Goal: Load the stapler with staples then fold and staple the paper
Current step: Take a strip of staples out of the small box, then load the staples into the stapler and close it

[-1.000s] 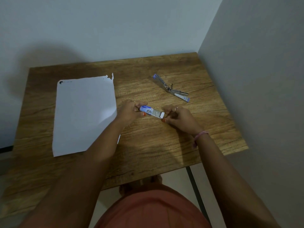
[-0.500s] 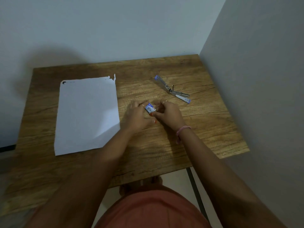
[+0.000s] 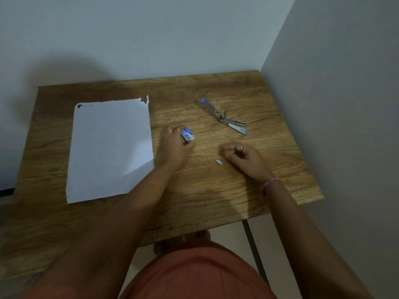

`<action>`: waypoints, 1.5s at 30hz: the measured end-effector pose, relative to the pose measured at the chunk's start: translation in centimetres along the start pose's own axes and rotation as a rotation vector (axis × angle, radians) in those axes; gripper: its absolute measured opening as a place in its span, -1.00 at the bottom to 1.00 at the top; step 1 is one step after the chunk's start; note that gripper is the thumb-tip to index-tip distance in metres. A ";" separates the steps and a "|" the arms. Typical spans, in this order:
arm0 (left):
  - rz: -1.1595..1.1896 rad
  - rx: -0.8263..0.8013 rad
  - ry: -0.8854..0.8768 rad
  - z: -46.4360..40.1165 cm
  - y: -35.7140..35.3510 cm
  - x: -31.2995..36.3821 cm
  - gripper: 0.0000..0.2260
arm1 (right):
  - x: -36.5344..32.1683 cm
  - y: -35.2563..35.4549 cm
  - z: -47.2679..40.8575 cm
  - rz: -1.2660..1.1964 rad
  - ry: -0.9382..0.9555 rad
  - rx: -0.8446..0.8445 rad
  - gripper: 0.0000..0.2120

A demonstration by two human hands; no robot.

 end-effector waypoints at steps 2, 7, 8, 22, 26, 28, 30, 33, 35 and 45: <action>-0.005 0.008 0.023 -0.7 0.2 -0.1 -0.51 | 0.0 -0.3 0.4 0.092 0.057 0.001 -0.76; -0.001 -0.025 0.092 -2.0 0.2 -0.2 -0.49 | -0.5 -1.4 0.5 0.164 0.165 0.078 -0.83; -0.014 -0.029 0.105 -2.1 0.2 -0.1 -0.47 | -0.6 -1.4 0.6 0.154 0.186 0.094 -0.86; 0.691 -0.056 0.410 -4.6 -3.8 6.7 -0.80 | 1.5 0.0 -0.3 -0.395 -0.055 0.186 -0.88; 0.638 -0.052 0.420 -5.8 -4.5 7.0 -0.81 | 1.4 0.2 -0.3 -0.447 -0.061 0.159 -0.85; 0.582 -0.048 0.441 -6.1 -5.0 7.0 -0.74 | 1.4 0.2 -0.4 -0.457 -0.062 0.148 -0.86; 0.491 -0.047 0.440 -6.3 -5.4 7.1 -0.69 | 1.3 0.3 -0.4 -0.467 -0.070 0.147 -0.87; 0.376 -0.056 0.395 -6.4 -5.8 7.5 -0.72 | 1.4 0.6 -0.3 -0.516 -0.108 0.180 -0.86; 0.389 -0.037 0.410 -6.3 -6.0 7.6 -0.73 | 1.5 0.7 -0.4 -0.544 -0.128 0.210 -0.86; 0.937 0.100 0.427 -3.7 -5.0 7.4 -0.90 | 2.0 0.6 0.0 -0.698 -0.210 0.273 -0.88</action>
Point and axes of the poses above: each hand's wrist, its own z-axis away from the middle knuckle, its own y-axis out of the back of the hand, x = y × z, the point moved 3 cm from there along -z, towards the middle knuckle, and after that the axes turned 4 degrees about z, right-handed, at the moved point
